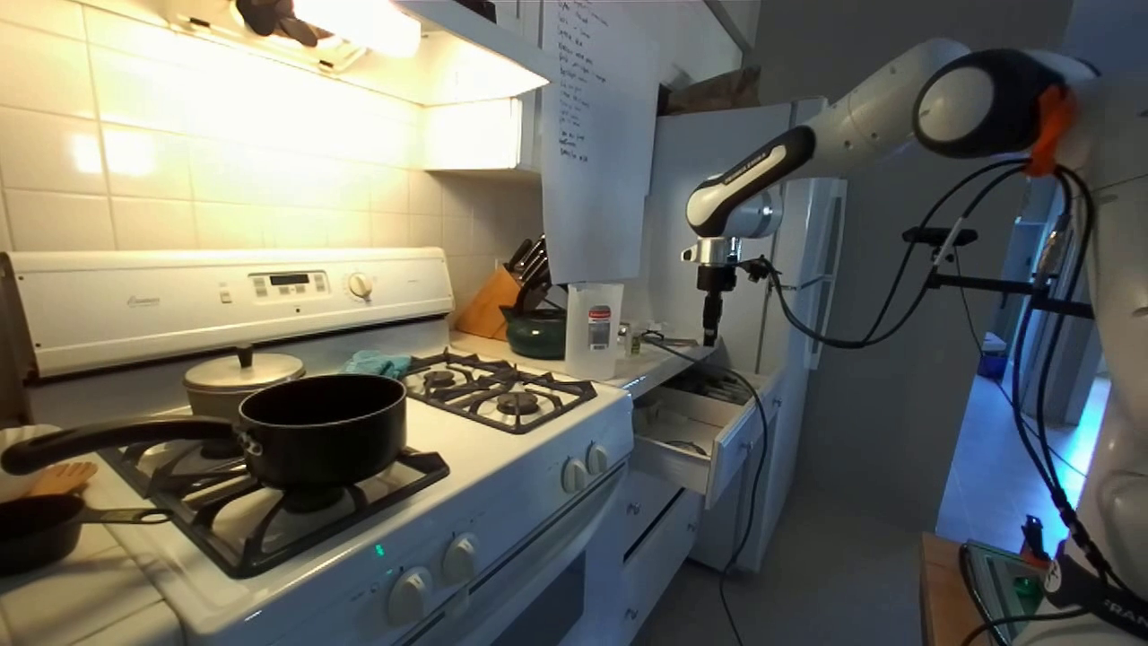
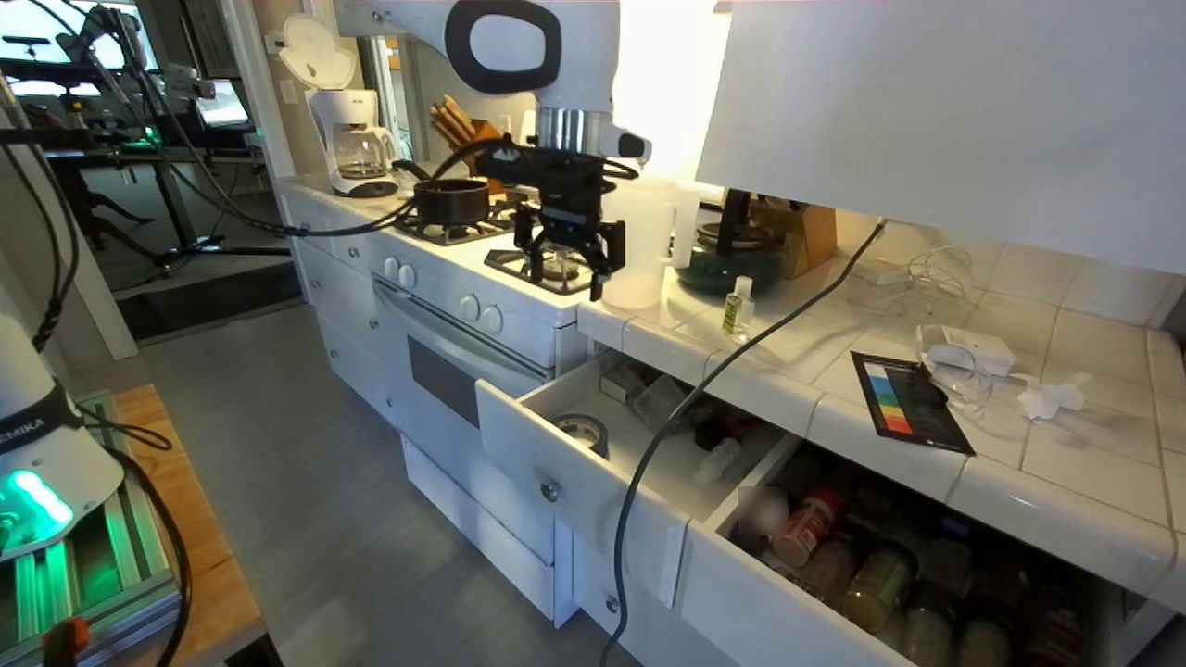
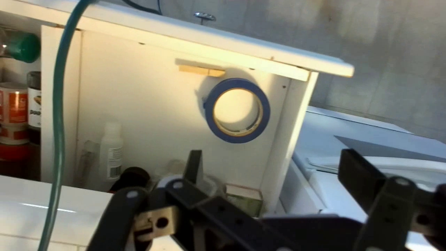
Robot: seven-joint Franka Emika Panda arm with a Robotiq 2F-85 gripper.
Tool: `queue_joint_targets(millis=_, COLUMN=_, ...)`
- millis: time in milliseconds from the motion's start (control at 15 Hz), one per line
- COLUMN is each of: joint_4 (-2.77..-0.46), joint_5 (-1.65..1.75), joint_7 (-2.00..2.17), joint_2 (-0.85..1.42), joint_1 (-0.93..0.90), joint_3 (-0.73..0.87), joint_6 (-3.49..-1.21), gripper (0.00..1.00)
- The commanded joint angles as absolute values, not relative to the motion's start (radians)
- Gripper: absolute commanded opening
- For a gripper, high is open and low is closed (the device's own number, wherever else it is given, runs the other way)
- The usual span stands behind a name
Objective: Remove the blue masking tape from the open drawer and put it on the stovetop.
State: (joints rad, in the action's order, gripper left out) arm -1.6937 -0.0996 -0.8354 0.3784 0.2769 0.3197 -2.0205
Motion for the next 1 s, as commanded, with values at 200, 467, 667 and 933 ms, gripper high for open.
queue_joint_targets(millis=200, joint_4=-1.597, joint_5=-0.106, joint_7=-0.693, joint_2=0.515, joint_1=0.380, joint_3=0.234, joint_6=-2.170, gripper=1.00)
queue_joint_targets(millis=467, joint_4=-1.620, joint_5=-0.076, joint_7=-0.732, joint_2=0.504, joint_1=0.399, joint_3=0.209, joint_6=-2.165, gripper=1.00)
queue_joint_targets(millis=667, joint_4=-1.622, joint_5=-0.052, joint_7=-0.741, joint_2=0.507, joint_1=0.390, joint_3=0.209, joint_6=-2.164, gripper=1.00)
queue_joint_targets(millis=933, joint_4=-1.663, joint_5=-0.019, joint_7=-0.741, joint_2=0.541, joint_1=0.387, joint_3=0.192, joint_6=-2.212, gripper=1.00)
